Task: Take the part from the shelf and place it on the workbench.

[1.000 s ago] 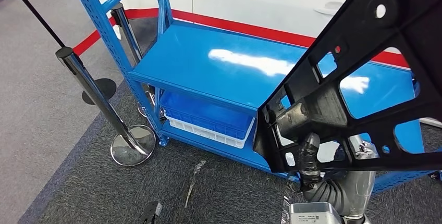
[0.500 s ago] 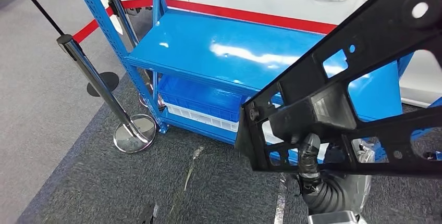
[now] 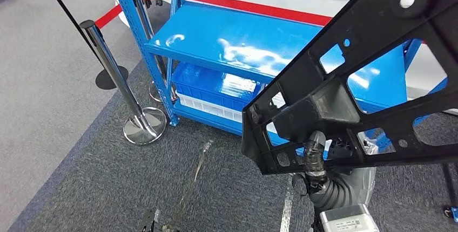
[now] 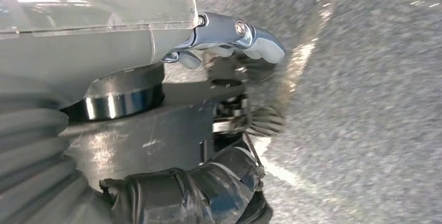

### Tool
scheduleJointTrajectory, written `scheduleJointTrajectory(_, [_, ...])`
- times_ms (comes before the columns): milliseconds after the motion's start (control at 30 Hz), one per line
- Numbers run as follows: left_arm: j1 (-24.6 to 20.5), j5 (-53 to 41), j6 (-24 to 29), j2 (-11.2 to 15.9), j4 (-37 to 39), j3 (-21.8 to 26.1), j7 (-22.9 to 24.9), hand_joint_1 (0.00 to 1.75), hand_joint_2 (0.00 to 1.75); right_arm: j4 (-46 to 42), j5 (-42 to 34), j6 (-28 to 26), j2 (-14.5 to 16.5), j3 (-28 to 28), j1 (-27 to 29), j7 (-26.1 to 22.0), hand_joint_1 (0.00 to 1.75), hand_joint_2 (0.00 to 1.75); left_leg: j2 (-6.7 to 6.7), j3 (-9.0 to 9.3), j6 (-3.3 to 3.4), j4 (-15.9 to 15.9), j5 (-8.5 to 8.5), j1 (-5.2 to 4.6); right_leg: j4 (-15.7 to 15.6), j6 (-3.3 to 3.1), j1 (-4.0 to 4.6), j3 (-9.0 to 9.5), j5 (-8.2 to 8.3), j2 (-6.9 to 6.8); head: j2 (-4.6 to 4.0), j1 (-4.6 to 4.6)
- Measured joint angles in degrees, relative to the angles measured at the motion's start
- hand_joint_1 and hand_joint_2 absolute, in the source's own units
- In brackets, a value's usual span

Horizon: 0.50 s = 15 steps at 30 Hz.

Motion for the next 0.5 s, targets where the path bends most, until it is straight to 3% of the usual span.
scheduleJointTrajectory(67, [0.0,0.1,-0.1,-0.2,0.0,0.1,0.2,0.0,1.75,0.4,-0.4,0.0,0.0,0.0,-0.3,0.0,1.75,1.75,0.07,-2.72,-0.41,1.2,1.12,0.15,1.2,0.39,-0.2,2.0,2.33,-0.02,0.0,0.0])
scheduleJointTrajectory(100, [0.0,0.2,-0.2,-0.2,0.0,0.2,0.2,0.0,1.75,0.5,-0.5,0.1,0.0,0.1,-0.4,0.1,1.75,1.75,0.05,-4.1,-0.69,2.0,1.5,0.28,-1.1,0.61,-0.4,4.41,3.51,0.0,0.01,-0.01])
scheduleJointTrajectory(133, [0.0,0.2,-0.3,-0.2,0.0,0.2,0.2,0.0,1.75,0.7,-0.6,0.1,0.0,0.1,-0.6,0.1,1.75,1.75,-0.05,-5.47,-1.04,3.0,1.75,0.31,-4.7,0.85,-0.53,7.38,3.23,0.21,0.01,0.02])
scheduleJointTrajectory(200, [0.1,0.3,-0.5,-0.2,0.0,0.3,0.2,0.0,1.75,1.1,-0.8,0.3,0.1,0.1,-0.9,0.0,1.75,1.75,-0.42,-7.36,-1.72,4.7,2.01,0.26,-10.3,0.41,-0.5,11.24,1.18,0.82,0.02,-0.14])
scheduleJointTrajectory(233, [0.1,0.3,-0.7,-0.2,0.0,0.3,0.2,0.0,1.75,1.2,-0.8,0.3,0.1,0.2,-1.0,0.0,1.75,1.75,-0.67,-7.73,-2.0,5.2,2.22,0.21,-11.6,-0.07,-0.33,11.75,0.24,1.03,0.02,-0.21])
scheduleJointTrajectory(300, [0.2,0.1,-0.9,-0.2,0.0,0.4,0.3,0.0,1.75,1.5,-0.6,0.1,0.1,0.3,-1.2,0.0,1.75,1.75,-1.12,-8.1,-2.5,5.4,2.64,0.35,-11.9,-1.2,-0.32,11.15,0.62,0.54,0.01,-0.15])
scheduleJointTrajectory(367, [0.5,-0.2,-1.1,-0.2,0.0,0.4,0.4,0.0,1.75,1.8,0.0,-0.2,0.2,0.5,-1.5,0.1,1.75,1.75,-1.26,-9.09,-3.18,7.2,0.45,0.68,-12.1,-2.0,-0.46,10.41,1.56,-0.24,0.0,-0.31])
scheduleJointTrajectory(467, [0.7,-0.5,-1.4,-0.3,0.0,0.4,0.5,0.0,1.75,2.0,0.7,-0.4,0.4,0.7,-1.7,0.3,1.75,1.75,-1.08,-11.69,-4.09,16.1,-6.9,1.15,-12.1,-2.41,-0.37,9.01,2.92,-1.32,0.0,-0.72])
scheduleJointTrajectory(500, [0.7,-0.5,-1.5,-0.3,0.0,0.4,0.4,0.0,1.75,2.1,0.8,-0.4,0.4,0.7,-1.7,0.3,1.75,1.75,-1.05,-12.1,-4.18,18.6,-8.07,1.22,-12.1,-2.41,-0.29,8.57,3.29,-1.71,0.0,-0.71])
